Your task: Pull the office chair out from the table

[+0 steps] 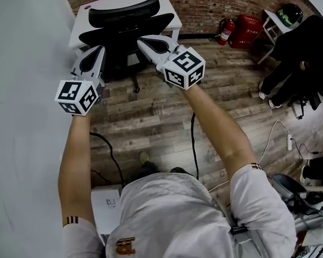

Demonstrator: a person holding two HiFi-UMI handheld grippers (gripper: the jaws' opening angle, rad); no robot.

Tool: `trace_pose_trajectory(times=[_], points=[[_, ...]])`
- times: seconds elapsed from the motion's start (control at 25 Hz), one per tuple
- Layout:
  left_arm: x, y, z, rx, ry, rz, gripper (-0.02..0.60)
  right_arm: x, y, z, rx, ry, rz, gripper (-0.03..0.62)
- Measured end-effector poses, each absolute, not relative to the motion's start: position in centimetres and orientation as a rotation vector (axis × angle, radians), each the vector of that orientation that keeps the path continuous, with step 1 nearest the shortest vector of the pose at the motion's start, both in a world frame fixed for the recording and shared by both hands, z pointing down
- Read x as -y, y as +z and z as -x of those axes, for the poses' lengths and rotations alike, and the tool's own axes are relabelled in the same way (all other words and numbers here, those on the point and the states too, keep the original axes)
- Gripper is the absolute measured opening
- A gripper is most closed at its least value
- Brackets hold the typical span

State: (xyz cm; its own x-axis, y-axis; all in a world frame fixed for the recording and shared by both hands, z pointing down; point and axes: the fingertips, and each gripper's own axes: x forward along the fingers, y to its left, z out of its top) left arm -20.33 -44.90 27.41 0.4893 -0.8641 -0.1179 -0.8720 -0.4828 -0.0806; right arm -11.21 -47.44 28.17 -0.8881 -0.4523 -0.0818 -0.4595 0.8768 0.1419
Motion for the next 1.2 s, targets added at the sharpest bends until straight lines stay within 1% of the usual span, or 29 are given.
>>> trace_pose_trajectory(times=[0.2,0.44,0.68,0.88,0.92,1.04,1.2], points=[[48.7,27.6,23.0,-1.494,0.105,2.607,0.0,51.3,28.6,13.3,-2.993,0.252,0.771,0.002],[52.6,28.4,25.3,-1.482,0.074,2.614,0.0,55.0,29.5,14.2,-2.996,0.247,0.828,0.002],[56.1,29.0,25.9,-1.481,0.037,2.611,0.002,58.9,30.3,13.2,-3.005,0.262,0.886,0.003],[59.1,30.1,26.0,-1.492,-0.06,2.587,0.014,62.7,30.8,12.1,-3.03,0.305,0.911,0.005],[59.7,30.5,26.0,-1.498,-0.087,2.584,0.017,63.4,31.0,11.8,-3.043,0.317,0.913,0.033],[61.2,32.0,26.6,-1.536,-0.169,2.568,0.031,65.2,32.2,11.0,-3.092,0.359,0.916,0.063],[62.9,33.6,27.7,-1.595,-0.275,2.53,0.095,67.1,34.1,9.9,-3.177,0.437,0.905,0.109]])
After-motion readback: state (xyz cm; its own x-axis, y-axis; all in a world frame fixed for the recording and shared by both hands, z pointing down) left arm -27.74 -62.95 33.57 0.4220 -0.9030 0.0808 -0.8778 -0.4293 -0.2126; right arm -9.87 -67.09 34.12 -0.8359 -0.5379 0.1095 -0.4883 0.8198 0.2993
